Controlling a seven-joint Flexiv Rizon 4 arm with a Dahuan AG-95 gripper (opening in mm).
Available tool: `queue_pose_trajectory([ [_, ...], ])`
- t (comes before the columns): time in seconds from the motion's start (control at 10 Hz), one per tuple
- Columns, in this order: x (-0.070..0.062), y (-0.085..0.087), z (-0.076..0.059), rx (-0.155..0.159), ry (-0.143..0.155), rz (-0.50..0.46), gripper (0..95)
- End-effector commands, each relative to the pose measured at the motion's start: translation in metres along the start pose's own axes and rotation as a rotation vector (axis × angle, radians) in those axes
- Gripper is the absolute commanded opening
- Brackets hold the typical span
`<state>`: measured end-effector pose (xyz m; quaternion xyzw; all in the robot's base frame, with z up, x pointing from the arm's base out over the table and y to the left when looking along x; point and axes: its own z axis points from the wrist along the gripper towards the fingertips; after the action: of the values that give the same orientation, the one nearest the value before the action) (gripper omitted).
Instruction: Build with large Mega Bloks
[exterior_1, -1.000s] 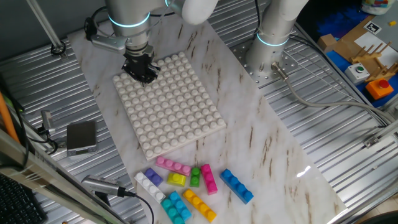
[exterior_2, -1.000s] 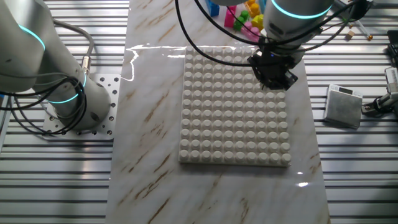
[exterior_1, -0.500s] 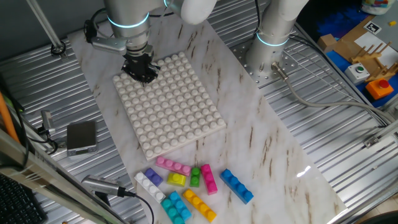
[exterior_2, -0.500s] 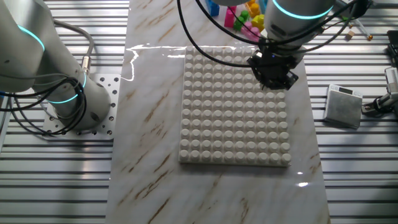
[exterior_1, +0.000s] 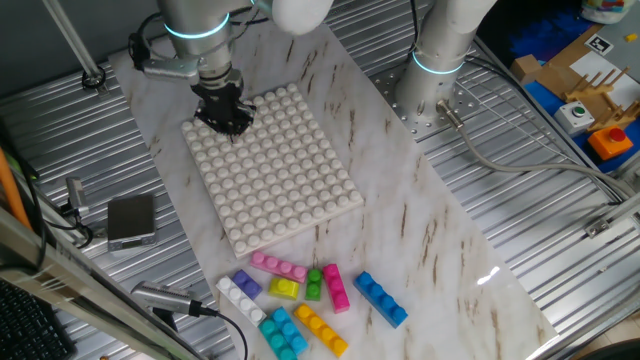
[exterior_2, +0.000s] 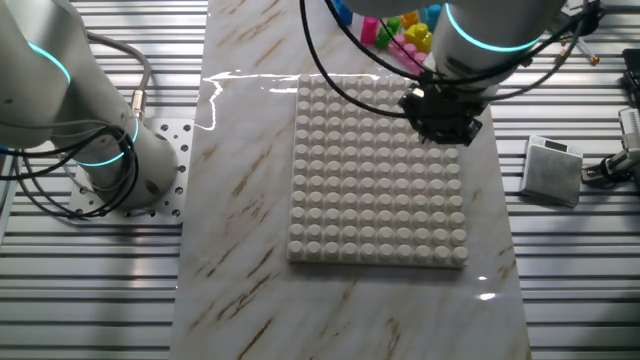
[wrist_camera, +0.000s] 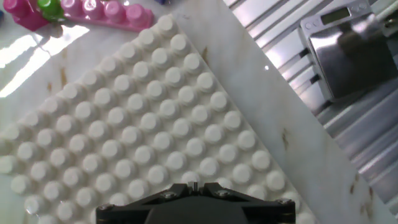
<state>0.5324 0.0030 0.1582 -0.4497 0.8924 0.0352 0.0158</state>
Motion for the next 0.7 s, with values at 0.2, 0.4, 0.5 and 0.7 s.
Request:
queue_pose_trajectory([
  [0.2, -0.029, 0.015, 0.009, 0.025, 0.018, 0.116, 0.0],
  [0.4, -0.055, 0.031, 0.018, 0.026, 0.017, 0.168, 0.0],
  [0.5, -0.06, 0.034, 0.019, 0.029, 0.02, 0.18, 0.0],
  [0.7, -0.075, 0.048, 0.026, 0.031, 0.025, 0.203, 0.0],
])
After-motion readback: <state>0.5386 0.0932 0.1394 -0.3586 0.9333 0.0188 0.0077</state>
